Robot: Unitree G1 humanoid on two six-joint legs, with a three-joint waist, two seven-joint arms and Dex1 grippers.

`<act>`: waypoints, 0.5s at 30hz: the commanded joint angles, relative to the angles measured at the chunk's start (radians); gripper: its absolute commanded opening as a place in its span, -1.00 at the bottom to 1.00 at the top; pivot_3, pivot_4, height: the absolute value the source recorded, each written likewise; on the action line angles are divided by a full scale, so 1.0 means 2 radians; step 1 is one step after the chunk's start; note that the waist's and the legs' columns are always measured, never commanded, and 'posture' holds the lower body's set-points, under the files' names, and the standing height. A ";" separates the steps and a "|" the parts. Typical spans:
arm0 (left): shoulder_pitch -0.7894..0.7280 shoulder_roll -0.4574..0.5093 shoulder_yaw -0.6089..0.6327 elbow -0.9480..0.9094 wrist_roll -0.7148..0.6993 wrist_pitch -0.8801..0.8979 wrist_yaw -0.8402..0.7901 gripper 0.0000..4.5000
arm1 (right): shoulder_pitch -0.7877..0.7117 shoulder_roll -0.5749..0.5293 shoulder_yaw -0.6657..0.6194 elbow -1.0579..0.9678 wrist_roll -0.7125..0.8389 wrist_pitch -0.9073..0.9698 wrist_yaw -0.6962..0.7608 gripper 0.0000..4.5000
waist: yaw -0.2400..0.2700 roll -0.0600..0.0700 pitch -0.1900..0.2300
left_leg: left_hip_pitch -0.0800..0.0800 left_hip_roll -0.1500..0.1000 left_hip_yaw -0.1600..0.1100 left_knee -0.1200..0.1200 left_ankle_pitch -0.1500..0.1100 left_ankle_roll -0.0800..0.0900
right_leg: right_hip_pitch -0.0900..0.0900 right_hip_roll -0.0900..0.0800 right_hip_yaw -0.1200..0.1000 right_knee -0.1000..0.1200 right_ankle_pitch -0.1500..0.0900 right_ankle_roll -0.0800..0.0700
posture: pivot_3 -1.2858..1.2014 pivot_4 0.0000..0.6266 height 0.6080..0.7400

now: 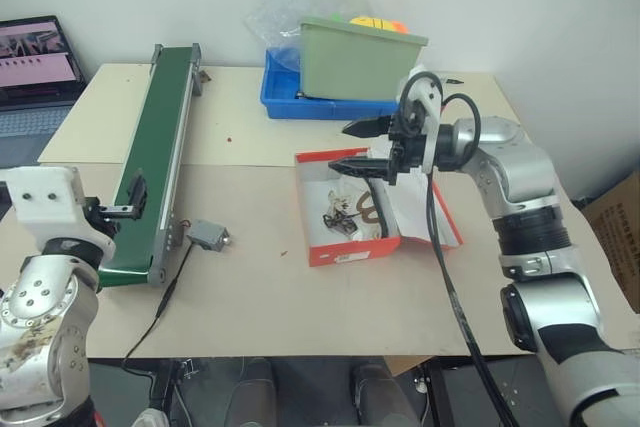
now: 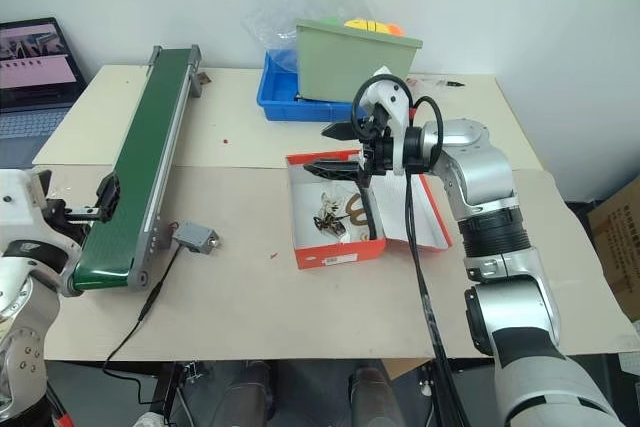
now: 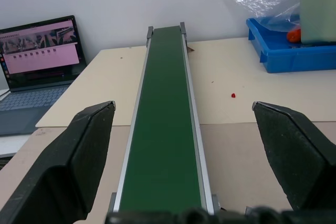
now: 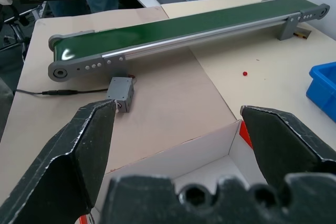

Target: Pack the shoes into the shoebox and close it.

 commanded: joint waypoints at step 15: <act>-0.033 0.014 0.000 0.004 0.005 0.012 0.005 1.00 | 0.008 0.002 -0.012 -0.028 0.006 -0.008 -0.024 0.99 | 0.000 0.000 0.000 | 0.000 0.000 0.000 0.000 0.000 0.000 | 0.000 0.000 0.000 0.000 0.000 0.000 | 0.03 -0.52 1.00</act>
